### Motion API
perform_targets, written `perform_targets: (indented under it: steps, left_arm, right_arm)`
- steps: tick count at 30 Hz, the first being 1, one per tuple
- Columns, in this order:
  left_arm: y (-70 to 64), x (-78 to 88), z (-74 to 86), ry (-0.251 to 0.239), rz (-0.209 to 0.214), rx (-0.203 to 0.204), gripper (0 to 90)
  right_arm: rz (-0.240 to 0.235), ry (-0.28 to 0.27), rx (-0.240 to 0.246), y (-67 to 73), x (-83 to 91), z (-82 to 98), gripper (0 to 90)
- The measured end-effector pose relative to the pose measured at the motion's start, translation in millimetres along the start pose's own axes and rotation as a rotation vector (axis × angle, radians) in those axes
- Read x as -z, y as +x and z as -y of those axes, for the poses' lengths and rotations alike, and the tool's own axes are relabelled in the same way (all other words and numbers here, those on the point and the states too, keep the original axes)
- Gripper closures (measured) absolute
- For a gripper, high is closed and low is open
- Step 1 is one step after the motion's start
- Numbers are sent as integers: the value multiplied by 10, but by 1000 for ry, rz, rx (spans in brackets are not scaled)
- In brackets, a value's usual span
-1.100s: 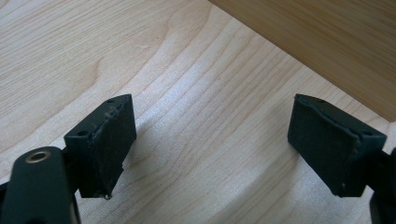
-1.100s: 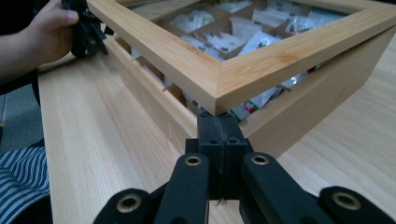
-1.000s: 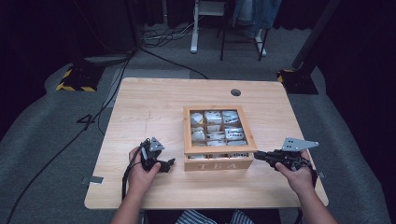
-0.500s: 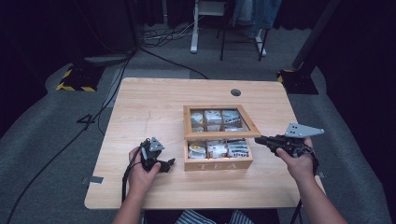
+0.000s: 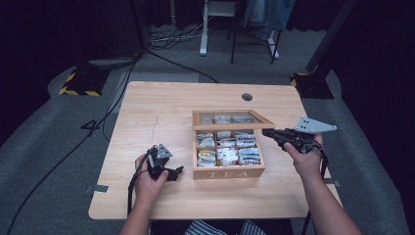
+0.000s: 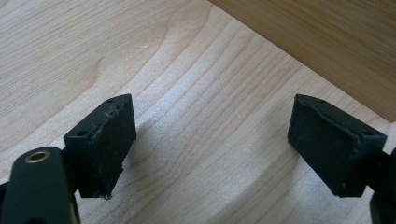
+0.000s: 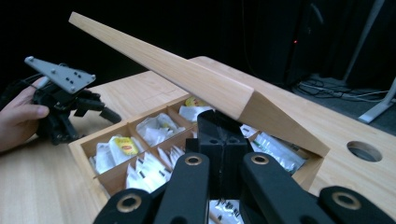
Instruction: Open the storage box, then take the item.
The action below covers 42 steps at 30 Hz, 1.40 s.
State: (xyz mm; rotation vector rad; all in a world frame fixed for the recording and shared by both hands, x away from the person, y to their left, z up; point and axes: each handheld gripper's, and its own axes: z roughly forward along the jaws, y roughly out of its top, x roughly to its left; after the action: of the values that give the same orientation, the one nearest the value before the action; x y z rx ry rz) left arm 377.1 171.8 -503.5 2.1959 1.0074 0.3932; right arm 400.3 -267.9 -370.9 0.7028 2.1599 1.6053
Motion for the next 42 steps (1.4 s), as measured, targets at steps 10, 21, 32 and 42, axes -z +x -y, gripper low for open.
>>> perform_targets:
  steps: [10,21,32,42]
  left_arm:
    - [-3,-1,1,0,2,3,160]
    - [-5,-1,1,1,4,6,159]
    - [-2,0,0,1,3,3,160]
    - [-34,36,38,3,-19,30,158]
  right_arm:
    - [103,-50,26,1,-35,-123,900]
    - [200,-74,72,22,-99,-184,900]
    - [202,-63,75,16,-89,-177,900]
    - [190,-67,65,14,-71,-159,900]
